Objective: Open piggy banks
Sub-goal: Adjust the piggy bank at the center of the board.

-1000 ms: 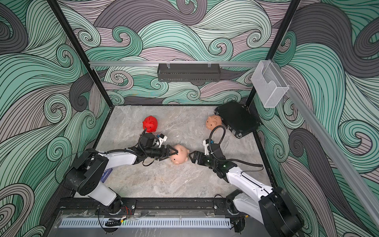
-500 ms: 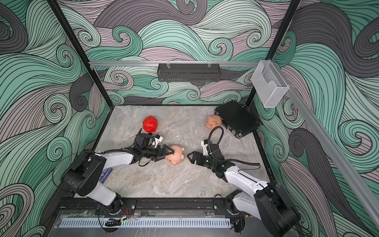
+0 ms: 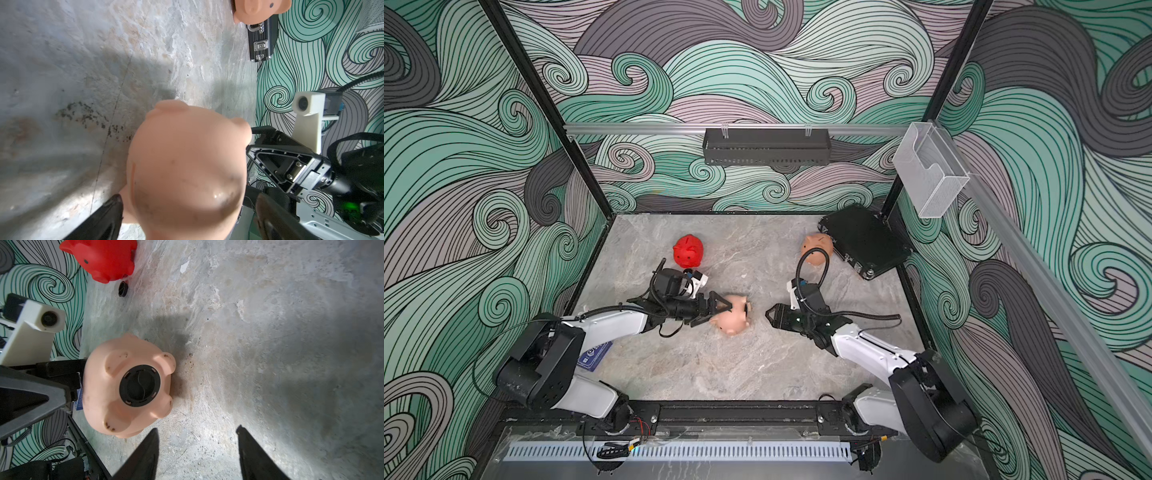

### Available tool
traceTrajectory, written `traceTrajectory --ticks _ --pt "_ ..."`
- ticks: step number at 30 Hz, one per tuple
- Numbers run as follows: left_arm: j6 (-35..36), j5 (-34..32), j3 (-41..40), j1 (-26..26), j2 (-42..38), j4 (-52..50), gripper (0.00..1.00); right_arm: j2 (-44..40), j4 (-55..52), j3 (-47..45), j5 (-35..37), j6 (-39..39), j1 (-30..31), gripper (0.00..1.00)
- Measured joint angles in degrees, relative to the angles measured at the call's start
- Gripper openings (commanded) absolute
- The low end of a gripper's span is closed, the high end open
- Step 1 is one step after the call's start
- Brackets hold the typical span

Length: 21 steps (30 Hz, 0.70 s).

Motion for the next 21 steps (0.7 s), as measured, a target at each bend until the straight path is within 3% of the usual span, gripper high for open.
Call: traceTrajectory --ticks 10,21 --pt "0.3 -4.5 0.6 -0.1 -1.2 -4.0 0.99 11.7 -1.3 7.2 2.6 1.6 2.5 0.36" --pt "0.2 -5.4 3.3 -0.3 -1.1 -4.3 0.99 19.2 -1.6 12.5 2.8 2.8 6.3 0.33"
